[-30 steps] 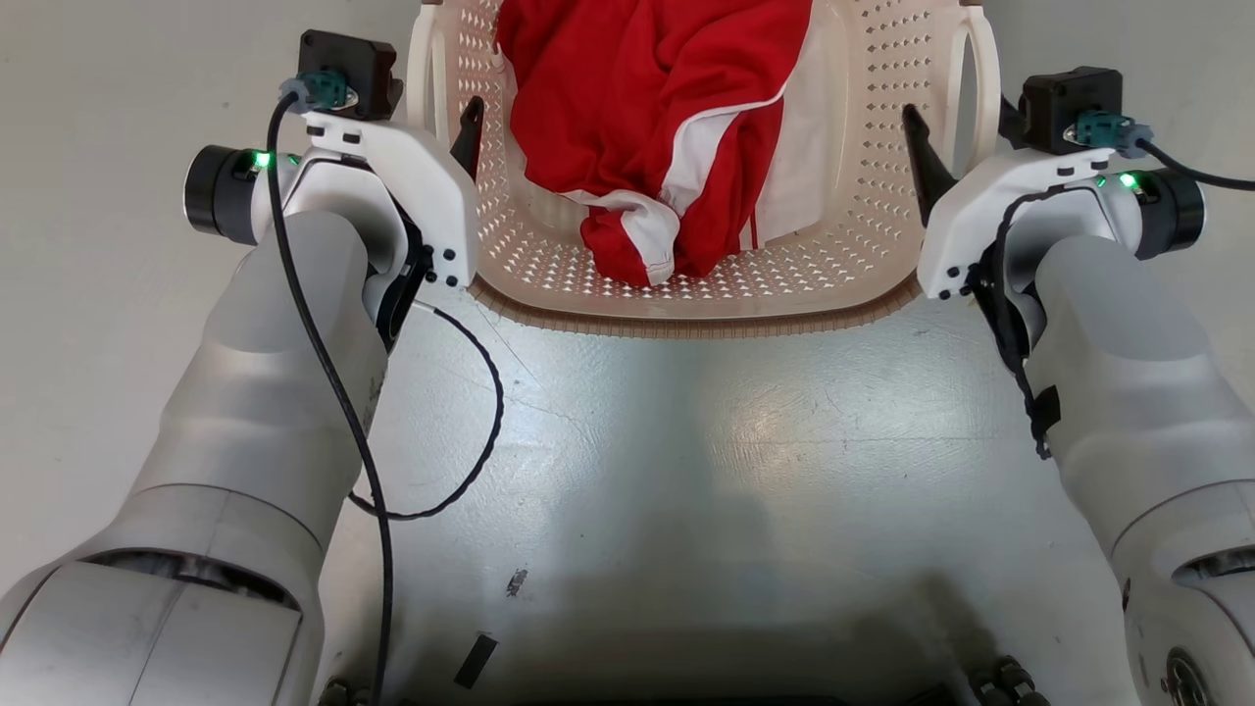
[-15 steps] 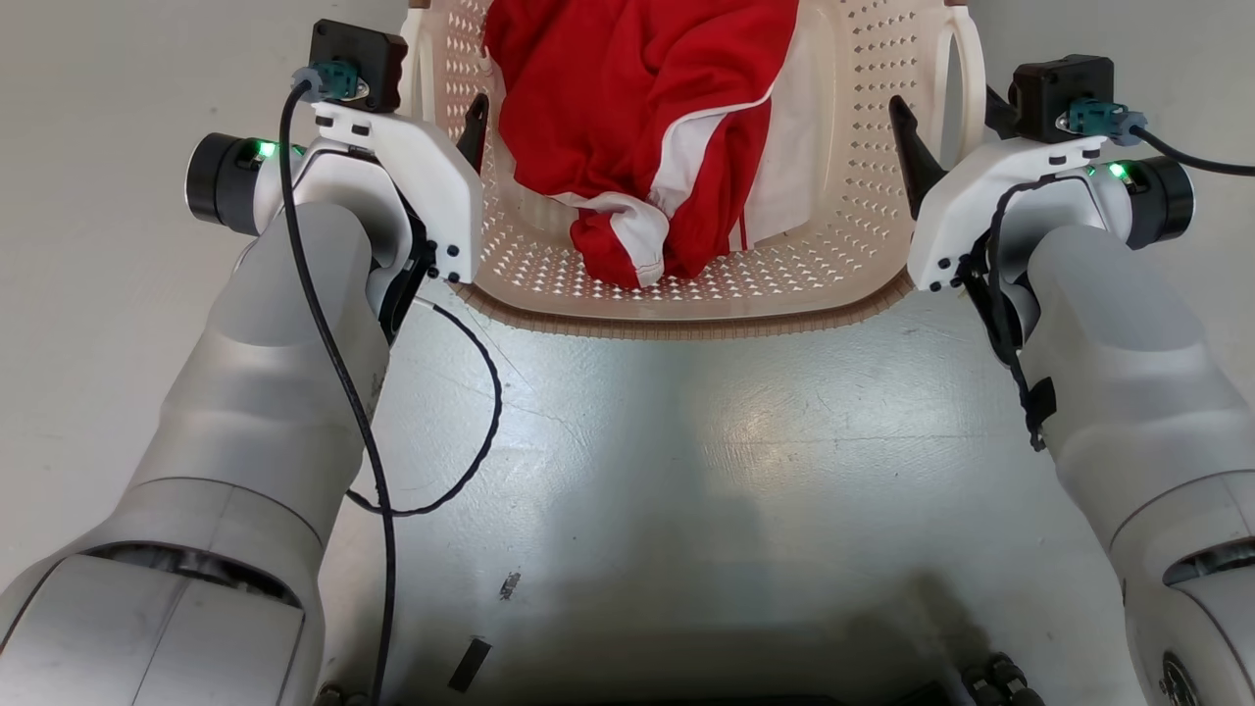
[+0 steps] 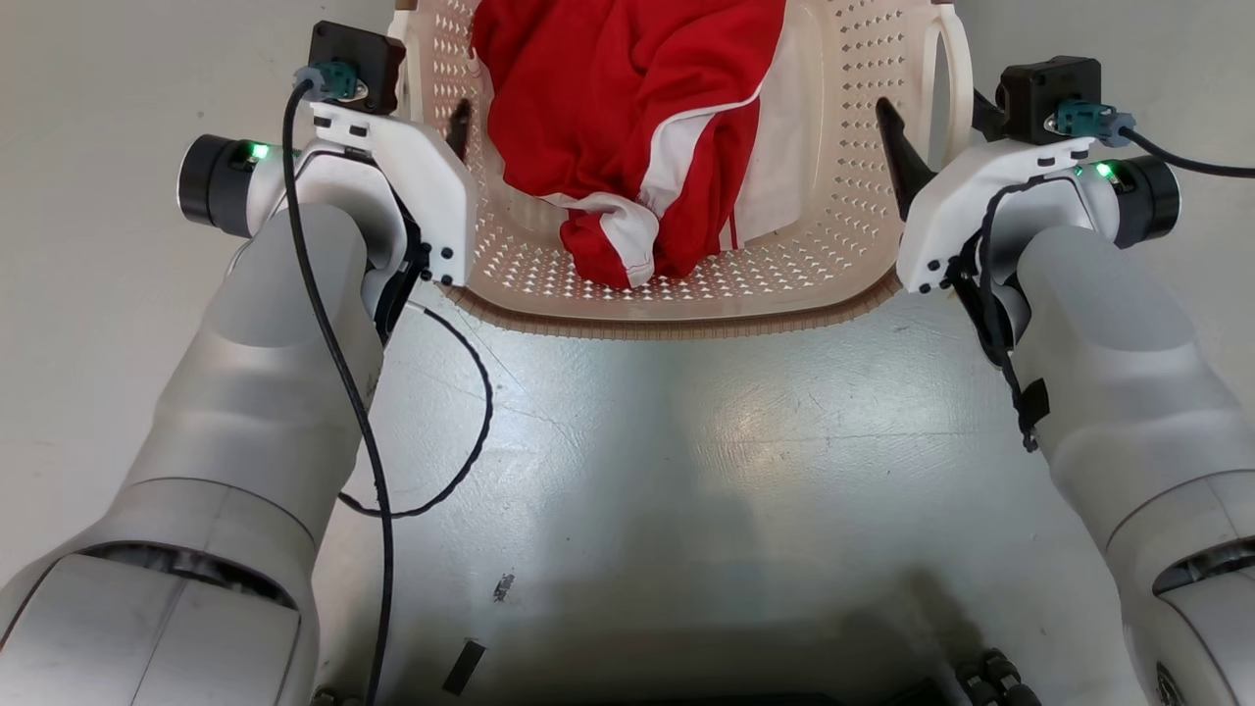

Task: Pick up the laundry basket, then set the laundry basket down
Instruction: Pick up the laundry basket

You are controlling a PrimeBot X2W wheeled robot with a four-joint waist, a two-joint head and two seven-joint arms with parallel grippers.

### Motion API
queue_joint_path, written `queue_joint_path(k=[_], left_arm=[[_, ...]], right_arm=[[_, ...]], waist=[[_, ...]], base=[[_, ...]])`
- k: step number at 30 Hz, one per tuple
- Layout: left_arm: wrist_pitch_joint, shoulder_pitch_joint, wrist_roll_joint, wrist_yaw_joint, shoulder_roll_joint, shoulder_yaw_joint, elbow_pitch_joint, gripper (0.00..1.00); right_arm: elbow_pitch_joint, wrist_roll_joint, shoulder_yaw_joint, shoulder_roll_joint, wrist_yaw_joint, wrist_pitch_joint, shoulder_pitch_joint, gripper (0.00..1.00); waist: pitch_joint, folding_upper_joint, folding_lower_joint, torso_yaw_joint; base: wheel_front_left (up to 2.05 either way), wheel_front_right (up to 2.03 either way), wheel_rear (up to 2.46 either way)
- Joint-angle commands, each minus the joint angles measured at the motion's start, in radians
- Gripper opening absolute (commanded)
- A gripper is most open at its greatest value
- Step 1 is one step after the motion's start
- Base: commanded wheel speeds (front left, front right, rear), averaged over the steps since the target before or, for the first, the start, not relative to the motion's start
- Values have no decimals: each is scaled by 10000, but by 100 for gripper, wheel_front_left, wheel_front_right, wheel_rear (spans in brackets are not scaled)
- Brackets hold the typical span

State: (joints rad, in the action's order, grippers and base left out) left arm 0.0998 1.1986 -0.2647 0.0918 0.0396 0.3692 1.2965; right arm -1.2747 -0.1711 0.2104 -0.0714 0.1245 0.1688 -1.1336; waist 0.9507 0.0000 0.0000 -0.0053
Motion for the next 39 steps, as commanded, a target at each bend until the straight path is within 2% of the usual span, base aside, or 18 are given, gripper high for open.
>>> queue_joint_path(k=[1,8,20,30,39], left_arm=[[109,-65,-54,-134,398,-31,-64,0],[202,-165,-72,-345,425,86,-61,0],[-253,-681,-420,-363,294,93,-59,0],[-423,-1397,-744,-428,153,192,-58,0],[-713,-2555,-1092,-451,112,392,-58,0]], right_arm=[[195,-306,297,212,62,121,228,0],[323,-959,854,212,62,-86,272,0],[104,-1260,1279,212,62,-340,582,0],[120,-1639,2052,212,62,-1017,1217,0],[560,-2198,3040,212,62,-1675,2429,0]], waist=[[7,0,0,-8],[-7,0,0,-102],[-634,0,0,25],[-1809,0,0,155],[-3406,0,0,184]], base=[[0,0,0],[0,0,0],[0,0,0],[0,0,0],[0,0,0]])
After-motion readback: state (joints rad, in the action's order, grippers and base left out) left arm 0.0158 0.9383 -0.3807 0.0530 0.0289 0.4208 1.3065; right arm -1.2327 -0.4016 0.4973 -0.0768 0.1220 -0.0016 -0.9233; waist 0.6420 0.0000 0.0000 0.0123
